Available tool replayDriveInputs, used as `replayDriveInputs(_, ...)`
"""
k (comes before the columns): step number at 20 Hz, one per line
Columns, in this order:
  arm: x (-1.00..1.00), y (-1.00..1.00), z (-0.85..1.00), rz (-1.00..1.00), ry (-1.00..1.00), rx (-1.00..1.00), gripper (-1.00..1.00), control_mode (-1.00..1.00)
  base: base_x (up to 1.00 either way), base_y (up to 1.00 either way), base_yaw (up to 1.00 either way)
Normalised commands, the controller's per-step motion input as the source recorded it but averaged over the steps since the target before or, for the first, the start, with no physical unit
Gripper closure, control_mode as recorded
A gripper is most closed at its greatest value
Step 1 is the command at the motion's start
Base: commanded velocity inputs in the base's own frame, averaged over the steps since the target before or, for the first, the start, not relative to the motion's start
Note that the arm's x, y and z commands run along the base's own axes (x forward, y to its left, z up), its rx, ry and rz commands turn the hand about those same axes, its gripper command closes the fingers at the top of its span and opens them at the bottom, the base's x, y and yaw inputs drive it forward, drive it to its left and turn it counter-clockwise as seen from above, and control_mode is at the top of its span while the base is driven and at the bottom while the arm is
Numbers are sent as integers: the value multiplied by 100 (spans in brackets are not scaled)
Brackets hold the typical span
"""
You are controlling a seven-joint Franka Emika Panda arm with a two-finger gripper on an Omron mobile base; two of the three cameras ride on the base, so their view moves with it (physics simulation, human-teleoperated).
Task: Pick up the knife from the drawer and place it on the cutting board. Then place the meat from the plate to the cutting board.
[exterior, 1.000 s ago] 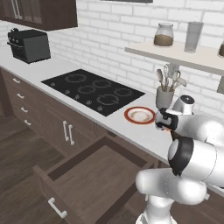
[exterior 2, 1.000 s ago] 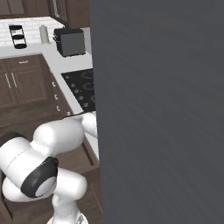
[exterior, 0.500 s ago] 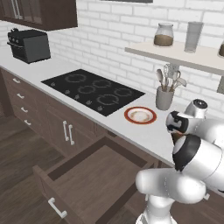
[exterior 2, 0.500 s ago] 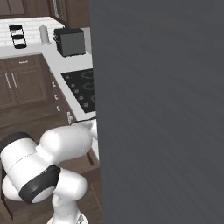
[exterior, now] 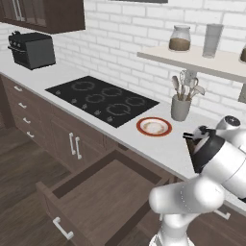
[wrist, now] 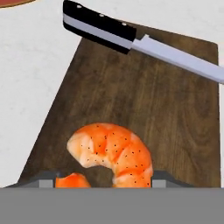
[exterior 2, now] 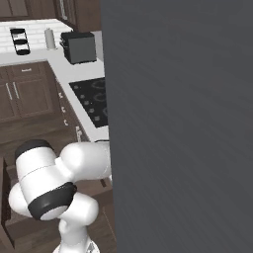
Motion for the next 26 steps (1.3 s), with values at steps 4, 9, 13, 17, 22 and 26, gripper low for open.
replayDriveInputs(4,-7,-13,-29,0,3,0,100,-100,0,0,0)
replayDriveInputs(9,0,-20,-23,0,1,0,100,-100,0,0,0)
replayDriveInputs(13,0,-4,-30,0,2,0,-100,-100,0,0,0)
replayDriveInputs(17,-2,0,-10,0,0,0,-100,-100,0,0,0)
replayDriveInputs(22,-30,0,11,0,-2,0,-100,-100,0,0,0)
replayDriveInputs(26,-67,17,48,0,-8,-2,-100,-100,0,0,0)
